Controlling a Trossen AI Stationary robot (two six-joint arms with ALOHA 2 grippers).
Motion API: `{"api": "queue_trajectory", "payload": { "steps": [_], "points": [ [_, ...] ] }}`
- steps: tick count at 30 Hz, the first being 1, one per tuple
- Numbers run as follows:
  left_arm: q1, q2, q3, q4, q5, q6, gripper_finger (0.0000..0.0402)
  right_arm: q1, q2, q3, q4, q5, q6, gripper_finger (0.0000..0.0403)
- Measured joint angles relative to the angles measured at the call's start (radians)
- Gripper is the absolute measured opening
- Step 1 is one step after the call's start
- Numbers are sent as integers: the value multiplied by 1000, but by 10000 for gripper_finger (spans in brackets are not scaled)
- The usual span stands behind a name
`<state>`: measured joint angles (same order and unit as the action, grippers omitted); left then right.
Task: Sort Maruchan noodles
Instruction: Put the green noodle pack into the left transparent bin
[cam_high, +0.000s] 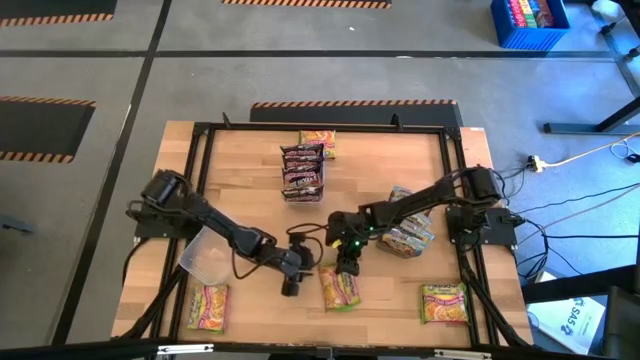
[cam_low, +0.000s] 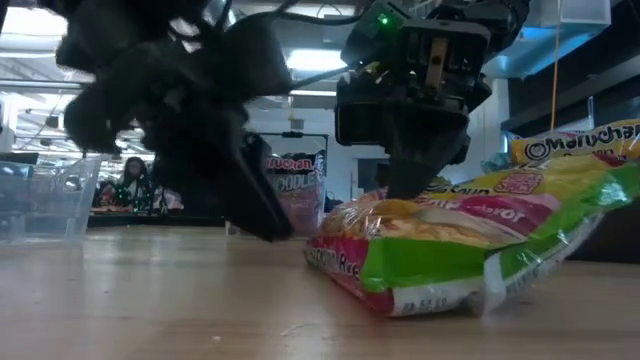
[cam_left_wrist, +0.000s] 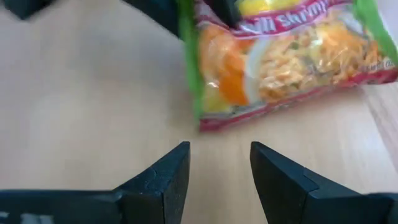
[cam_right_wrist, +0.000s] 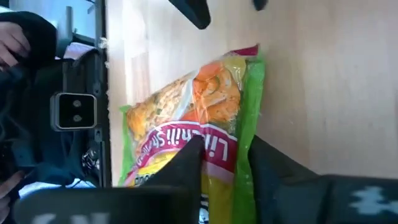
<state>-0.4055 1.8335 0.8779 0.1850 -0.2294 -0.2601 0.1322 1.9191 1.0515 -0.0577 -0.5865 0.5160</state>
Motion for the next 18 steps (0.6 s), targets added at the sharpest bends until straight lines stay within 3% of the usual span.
{"api": "queue_trajectory", "payload": {
  "steps": [7,11,18],
  "points": [
    [-26,-136,2,-184,-91,-45,163,0,-38,3,2,47,-50,52],
    [-40,-159,3,-160,-171,-46,163,16,-77,3,-8,128,-96,52],
    [-13,-161,2,-89,-133,-72,201,87,-135,3,-13,349,-210,52]
  ]
}}
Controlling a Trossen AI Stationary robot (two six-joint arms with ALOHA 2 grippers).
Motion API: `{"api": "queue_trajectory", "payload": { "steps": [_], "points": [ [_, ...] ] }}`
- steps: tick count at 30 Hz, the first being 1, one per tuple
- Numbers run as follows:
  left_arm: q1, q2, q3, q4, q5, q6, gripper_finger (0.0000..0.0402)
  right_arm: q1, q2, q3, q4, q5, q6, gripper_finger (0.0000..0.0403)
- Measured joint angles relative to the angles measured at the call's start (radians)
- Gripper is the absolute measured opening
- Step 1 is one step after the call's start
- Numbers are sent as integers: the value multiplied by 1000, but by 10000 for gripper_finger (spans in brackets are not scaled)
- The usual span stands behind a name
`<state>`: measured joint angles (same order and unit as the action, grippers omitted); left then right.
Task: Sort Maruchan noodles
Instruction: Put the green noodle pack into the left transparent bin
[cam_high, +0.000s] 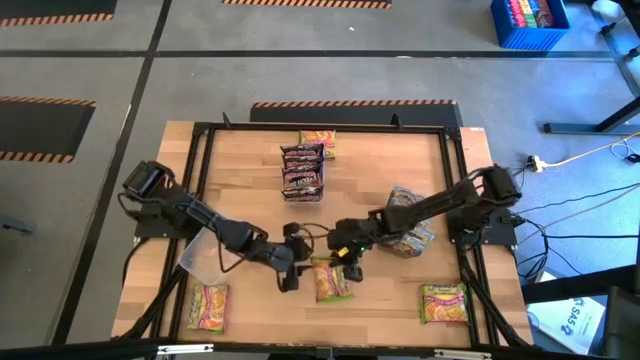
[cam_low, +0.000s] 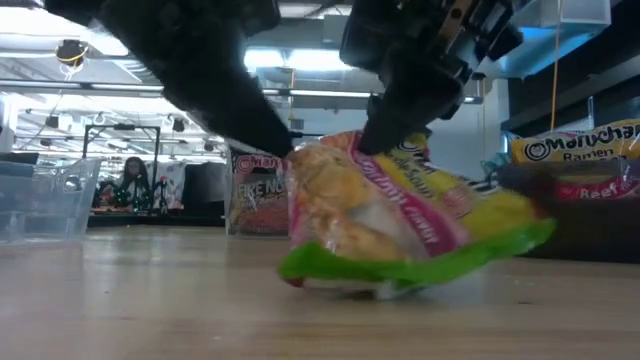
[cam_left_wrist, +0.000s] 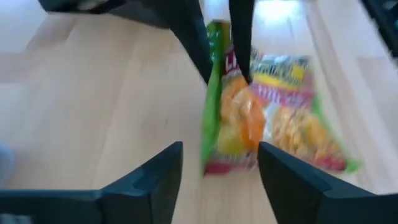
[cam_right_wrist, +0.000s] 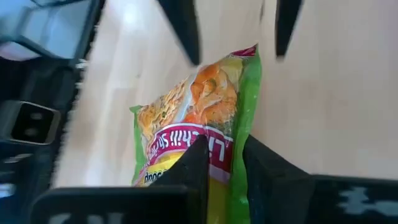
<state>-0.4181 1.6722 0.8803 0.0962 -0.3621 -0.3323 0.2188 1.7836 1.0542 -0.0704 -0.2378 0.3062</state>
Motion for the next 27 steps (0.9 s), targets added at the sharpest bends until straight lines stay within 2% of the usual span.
{"api": "queue_trajectory", "payload": {
  "steps": [6,11,21,24,27],
  "points": [
    [47,0,0,83,122,-34,264,66,-8,0,20,178,-90,52],
    [92,0,0,87,207,-85,288,106,-8,30,14,277,-157,52],
    [112,8,0,92,373,-87,288,136,-8,108,15,343,-255,53],
    [112,8,0,91,384,-89,272,135,-8,119,20,344,-259,53],
    [112,8,0,79,384,-103,238,135,-8,120,16,343,-255,53]
  ]
}}
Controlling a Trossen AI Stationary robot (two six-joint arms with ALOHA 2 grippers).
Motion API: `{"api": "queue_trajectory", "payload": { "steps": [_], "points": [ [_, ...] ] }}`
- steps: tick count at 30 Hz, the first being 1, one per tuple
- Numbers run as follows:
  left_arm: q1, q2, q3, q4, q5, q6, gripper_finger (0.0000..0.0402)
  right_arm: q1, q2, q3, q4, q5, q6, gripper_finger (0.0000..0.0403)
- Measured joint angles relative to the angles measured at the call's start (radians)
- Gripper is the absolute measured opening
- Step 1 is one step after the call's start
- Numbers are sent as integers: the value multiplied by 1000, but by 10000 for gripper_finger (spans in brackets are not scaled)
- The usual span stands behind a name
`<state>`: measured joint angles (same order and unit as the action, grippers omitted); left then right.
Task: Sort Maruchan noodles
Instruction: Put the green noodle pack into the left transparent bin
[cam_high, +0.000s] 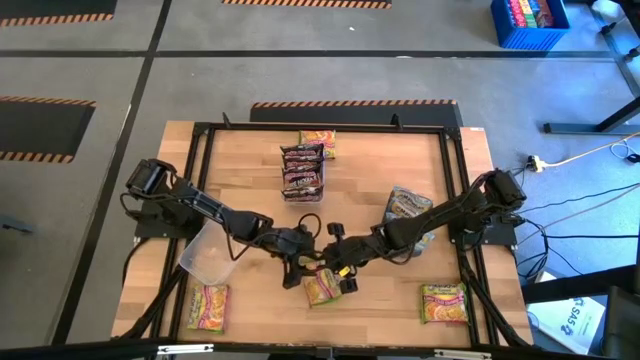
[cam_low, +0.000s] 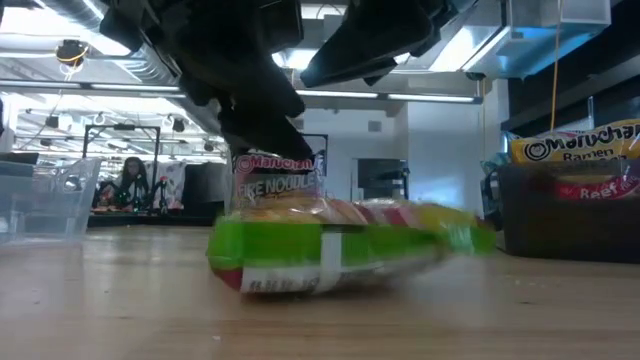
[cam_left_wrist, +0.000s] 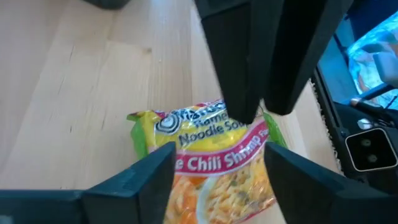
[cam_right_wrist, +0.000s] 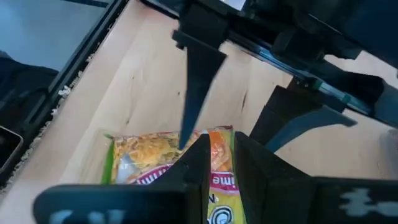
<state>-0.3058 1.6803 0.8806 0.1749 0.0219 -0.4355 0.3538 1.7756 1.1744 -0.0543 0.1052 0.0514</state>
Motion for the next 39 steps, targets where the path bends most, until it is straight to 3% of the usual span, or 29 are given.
{"api": "queue_trajectory", "payload": {
  "steps": [5,11,14,17,23,27,32,39],
  "points": [
    [0,0,0,-10,-16,-1,192,-1,0,1,-29,-10,88,53],
    [-14,0,1,-85,-2,0,188,-7,-11,2,-262,-21,267,59],
    [-49,1,1,-156,-5,0,187,5,1,-17,-302,-55,376,90],
    [-100,1,1,-181,-35,0,186,13,10,-56,-319,-122,480,147],
    [-205,5,-6,-179,-161,2,186,12,25,-92,-204,-170,691,269],
    [-234,47,-17,-169,-222,-4,186,-2,52,-112,-108,-181,804,319],
    [-237,133,-18,-100,-229,-8,186,-27,104,-118,-34,-229,862,343],
    [-223,187,-15,-19,-248,-7,186,-30,179,-114,70,-269,898,338]
  ]
}}
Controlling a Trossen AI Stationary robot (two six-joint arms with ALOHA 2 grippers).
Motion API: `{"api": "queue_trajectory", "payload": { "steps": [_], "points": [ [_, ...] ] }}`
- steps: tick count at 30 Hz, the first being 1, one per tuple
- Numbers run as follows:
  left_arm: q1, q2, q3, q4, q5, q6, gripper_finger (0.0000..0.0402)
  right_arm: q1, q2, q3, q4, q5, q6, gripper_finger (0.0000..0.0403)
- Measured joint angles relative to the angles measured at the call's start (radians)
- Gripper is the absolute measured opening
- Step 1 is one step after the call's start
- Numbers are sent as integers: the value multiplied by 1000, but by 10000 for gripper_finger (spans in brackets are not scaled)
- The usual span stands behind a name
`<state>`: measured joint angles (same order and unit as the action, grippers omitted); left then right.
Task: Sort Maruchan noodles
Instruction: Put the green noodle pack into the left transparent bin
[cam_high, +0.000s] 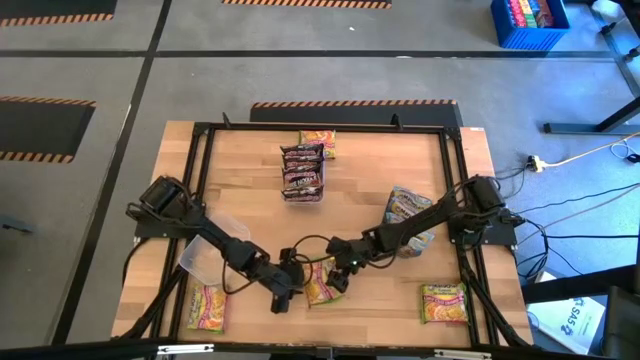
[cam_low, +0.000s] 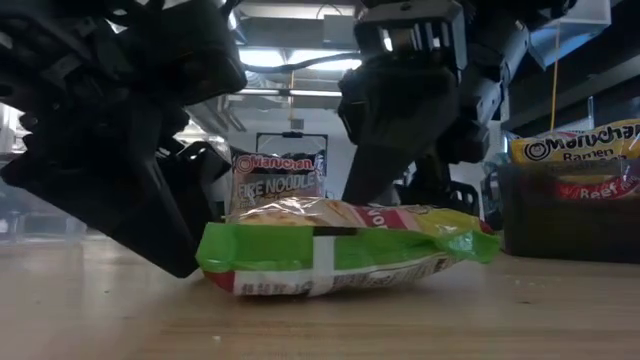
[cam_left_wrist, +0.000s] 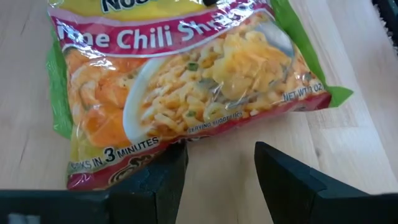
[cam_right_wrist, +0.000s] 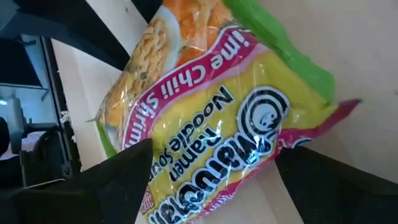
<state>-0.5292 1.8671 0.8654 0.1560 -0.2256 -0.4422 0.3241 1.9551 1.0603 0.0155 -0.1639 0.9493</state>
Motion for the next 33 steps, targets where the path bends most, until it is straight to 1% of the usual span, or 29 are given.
{"api": "queue_trajectory", "payload": {
  "steps": [3,8,12,20,25,27,29,33],
  "points": [
    [8,0,0,14,4,0,186,0,2,0,21,5,-25,337],
    [25,2,-1,21,15,3,186,2,14,-6,144,-10,-58,337],
    [28,2,-3,46,12,24,186,2,14,-8,207,16,-85,337],
    [21,6,-5,78,-22,30,186,3,12,32,226,13,-143,337],
    [17,6,-5,78,-45,30,186,4,11,56,216,-17,-163,335],
    [19,6,-5,79,-60,30,186,4,10,61,212,-17,-169,327],
    [18,6,-5,87,-70,30,186,4,8,62,204,-8,-169,311],
    [19,6,-5,88,-82,30,186,3,8,62,182,15,-171,256]
  ]
}}
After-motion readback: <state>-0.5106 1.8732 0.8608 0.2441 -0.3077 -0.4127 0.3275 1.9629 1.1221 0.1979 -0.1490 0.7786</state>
